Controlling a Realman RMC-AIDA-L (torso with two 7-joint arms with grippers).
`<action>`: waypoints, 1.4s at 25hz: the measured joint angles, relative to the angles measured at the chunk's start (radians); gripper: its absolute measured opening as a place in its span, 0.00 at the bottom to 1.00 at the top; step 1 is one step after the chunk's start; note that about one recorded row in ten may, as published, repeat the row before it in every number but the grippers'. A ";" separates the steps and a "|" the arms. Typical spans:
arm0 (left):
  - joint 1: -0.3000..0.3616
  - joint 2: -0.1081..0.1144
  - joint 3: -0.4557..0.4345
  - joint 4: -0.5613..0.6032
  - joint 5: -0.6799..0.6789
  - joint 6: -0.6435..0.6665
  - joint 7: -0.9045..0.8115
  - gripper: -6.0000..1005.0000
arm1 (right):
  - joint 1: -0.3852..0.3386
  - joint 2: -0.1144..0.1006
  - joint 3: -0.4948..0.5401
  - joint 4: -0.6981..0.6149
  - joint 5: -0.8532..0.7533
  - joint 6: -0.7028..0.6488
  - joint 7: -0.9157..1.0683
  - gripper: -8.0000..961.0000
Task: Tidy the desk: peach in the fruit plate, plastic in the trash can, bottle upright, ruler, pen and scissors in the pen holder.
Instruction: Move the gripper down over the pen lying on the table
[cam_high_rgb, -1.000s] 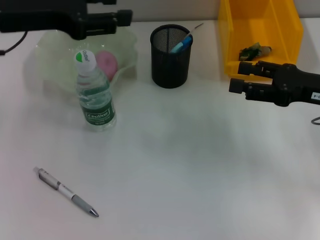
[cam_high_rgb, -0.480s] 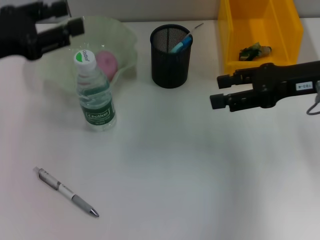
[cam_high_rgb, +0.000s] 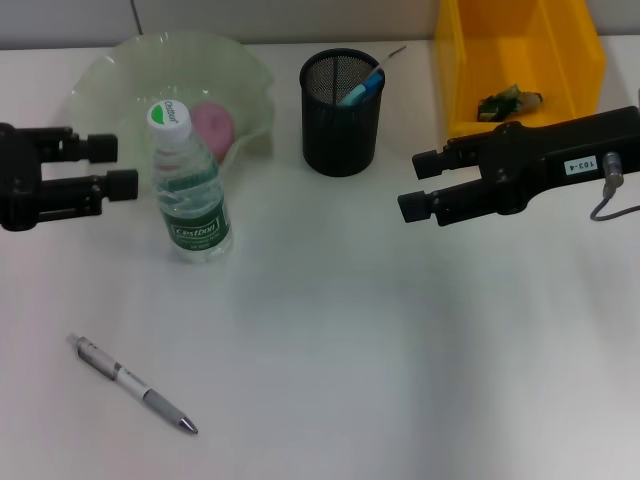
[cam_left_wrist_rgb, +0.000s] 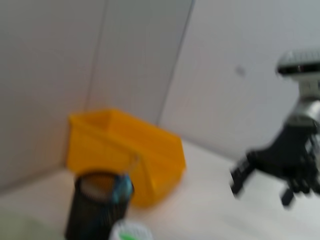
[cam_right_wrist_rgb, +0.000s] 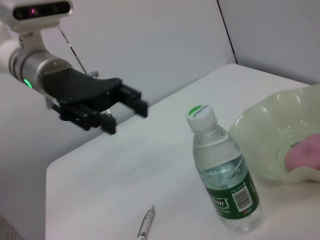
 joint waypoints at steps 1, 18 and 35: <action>-0.006 0.006 -0.002 0.025 0.022 0.019 -0.038 0.58 | 0.000 0.000 0.000 0.000 0.000 0.000 -0.005 0.82; 0.004 -0.048 0.018 0.138 0.241 0.125 -0.017 0.58 | 0.017 0.001 -0.043 -0.014 -0.011 -0.006 0.026 0.82; 0.013 -0.083 -0.260 -0.111 0.079 0.128 0.286 0.58 | 0.092 0.009 -0.176 -0.014 -0.022 0.003 0.116 0.82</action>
